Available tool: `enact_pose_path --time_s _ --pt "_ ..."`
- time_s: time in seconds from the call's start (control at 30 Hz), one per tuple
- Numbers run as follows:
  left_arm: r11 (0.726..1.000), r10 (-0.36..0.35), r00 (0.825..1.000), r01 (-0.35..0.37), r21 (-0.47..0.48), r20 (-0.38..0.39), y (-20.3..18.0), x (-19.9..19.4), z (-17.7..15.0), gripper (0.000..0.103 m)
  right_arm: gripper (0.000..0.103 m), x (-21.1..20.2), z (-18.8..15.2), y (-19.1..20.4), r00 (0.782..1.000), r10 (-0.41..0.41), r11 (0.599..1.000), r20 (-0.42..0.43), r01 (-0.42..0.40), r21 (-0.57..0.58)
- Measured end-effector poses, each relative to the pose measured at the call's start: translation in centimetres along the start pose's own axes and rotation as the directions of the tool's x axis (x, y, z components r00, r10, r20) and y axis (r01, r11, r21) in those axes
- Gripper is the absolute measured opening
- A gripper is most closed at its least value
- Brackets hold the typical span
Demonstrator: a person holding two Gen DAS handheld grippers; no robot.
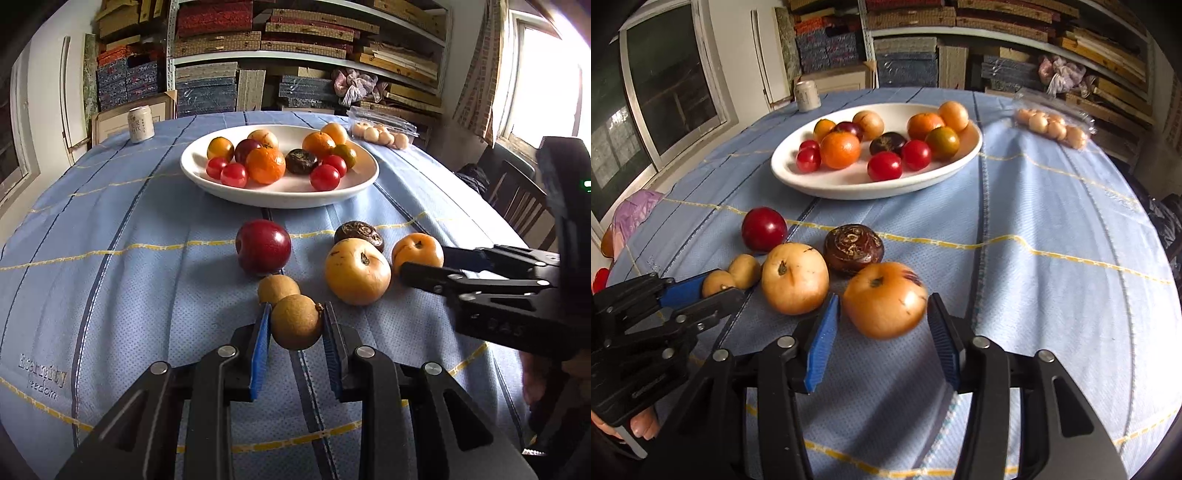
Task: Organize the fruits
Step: 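Grasp a small brown pear with the left gripper while the right grasps an orange-yellow pear, then carry both pears onto the white plate and open both grippers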
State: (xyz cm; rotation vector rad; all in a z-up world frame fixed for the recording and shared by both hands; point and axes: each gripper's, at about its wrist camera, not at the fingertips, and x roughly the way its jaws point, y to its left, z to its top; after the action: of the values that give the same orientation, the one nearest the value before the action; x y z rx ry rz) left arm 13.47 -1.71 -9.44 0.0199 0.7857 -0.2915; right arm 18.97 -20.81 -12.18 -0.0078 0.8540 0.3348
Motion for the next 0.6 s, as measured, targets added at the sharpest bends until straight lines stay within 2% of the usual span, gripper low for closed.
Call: enact_pose_path --time_s 0.17,0.27,0.6 --pt "1.0 -0.008 1.0 0.008 -0.002 -0.001 0.1 0.0 0.0 0.027 0.044 0.4 0.1 0.4 1.0 -0.016 1.0 0.01 0.016 -0.016" --pt "1.0 -0.015 1.0 0.015 -0.01 0.002 0.3 0.0 0.0 0.027 0.044 -0.6 0.0 0.6 0.998 -0.031 0.999 0.058 0.032 -0.02" --pt "0.999 -0.034 0.999 0.035 -0.036 0.023 0.8 -0.8 0.0 0.027 0.044 -3.4 -1.0 -0.4 0.994 0.004 1.0 0.106 -0.006 0.019"
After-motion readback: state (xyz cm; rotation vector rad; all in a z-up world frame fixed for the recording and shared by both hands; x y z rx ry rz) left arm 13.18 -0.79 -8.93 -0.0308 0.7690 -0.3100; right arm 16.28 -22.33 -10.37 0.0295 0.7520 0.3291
